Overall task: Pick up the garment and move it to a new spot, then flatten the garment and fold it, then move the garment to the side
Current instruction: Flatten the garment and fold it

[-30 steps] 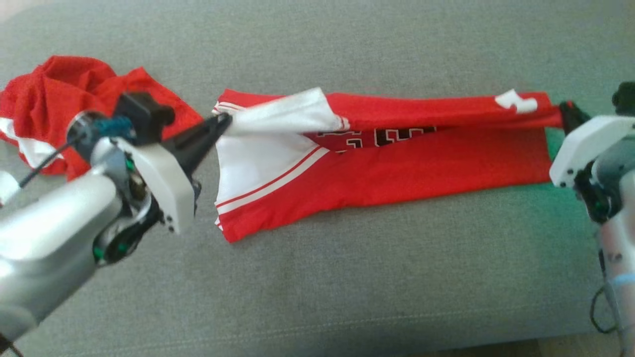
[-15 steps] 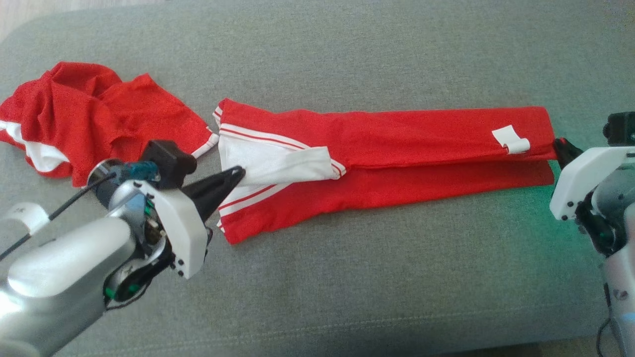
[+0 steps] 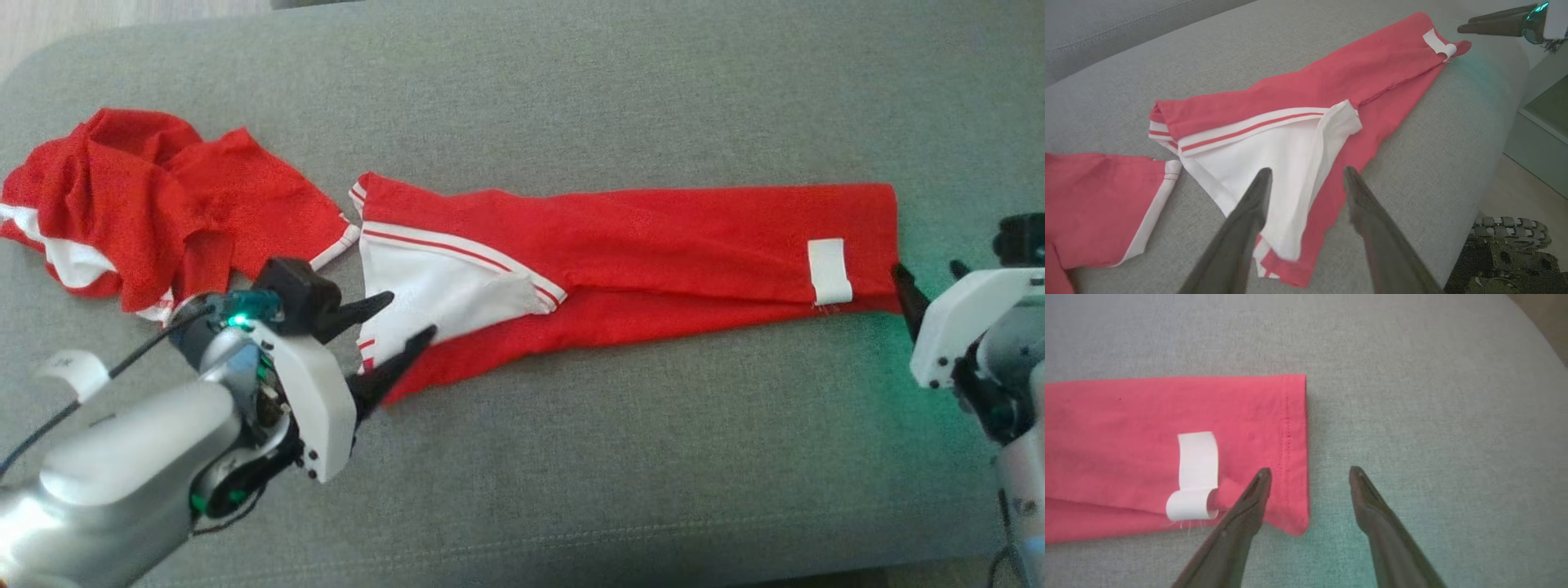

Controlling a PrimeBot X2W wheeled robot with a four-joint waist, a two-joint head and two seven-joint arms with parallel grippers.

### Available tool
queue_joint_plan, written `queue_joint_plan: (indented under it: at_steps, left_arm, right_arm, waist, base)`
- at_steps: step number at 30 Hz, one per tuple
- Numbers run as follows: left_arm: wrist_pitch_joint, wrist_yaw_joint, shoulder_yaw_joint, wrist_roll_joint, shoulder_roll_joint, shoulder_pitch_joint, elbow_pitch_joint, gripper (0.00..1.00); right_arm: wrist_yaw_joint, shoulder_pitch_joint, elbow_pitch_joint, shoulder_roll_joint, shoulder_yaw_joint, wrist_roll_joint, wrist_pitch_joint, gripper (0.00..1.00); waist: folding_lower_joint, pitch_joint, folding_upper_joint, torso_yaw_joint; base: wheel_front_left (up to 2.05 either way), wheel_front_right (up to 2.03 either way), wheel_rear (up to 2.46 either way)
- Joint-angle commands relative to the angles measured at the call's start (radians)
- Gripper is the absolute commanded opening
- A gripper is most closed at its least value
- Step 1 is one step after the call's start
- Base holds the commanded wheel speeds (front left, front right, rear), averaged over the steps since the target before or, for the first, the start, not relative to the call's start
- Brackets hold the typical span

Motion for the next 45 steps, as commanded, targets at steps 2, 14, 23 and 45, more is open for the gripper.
queue_joint_plan:
  at_steps: [2, 14, 23, 45]
  left_arm:
    - [-0.020, 0.013, 0.053, -0.009, 0.017, -0.020, -0.011, 1.00]
    - [-0.231, 0.179, 0.356, -0.080, -0.091, 0.020, 0.028, 1.00]
    - [-0.233, 0.208, 0.844, 0.187, -0.298, 0.289, -0.061, 1.00]
    - [-0.234, -0.066, 1.180, 0.592, -0.630, 0.567, -0.002, 1.00]
  right_arm:
    - [0.007, -0.017, -0.054, -0.009, -0.009, -0.001, -0.028, 1.00]
    - [0.007, -0.027, -0.212, 0.096, -0.069, -0.022, -0.358, 1.00]
    - [0.007, 0.030, -0.274, 0.156, -0.034, -0.050, -0.562, 1.00]
    - [0.007, 0.040, -0.034, 0.243, -0.287, -0.162, -0.504, 1.00]
  waist:
    - [0.0000, -0.006, 0.0000, -0.003]
    - [0.0000, -0.022, 0.0000, 0.008]
    - [0.0000, -0.034, 0.0000, 0.024]
    - [0.0000, 0.002, 0.0000, 0.087]
  base:
    - [0.00, 0.00, 0.00]
    - [0.00, 0.00, 0.00]
    - [0.00, 0.00, 0.00]
    - [0.00, 0.00, 0.00]
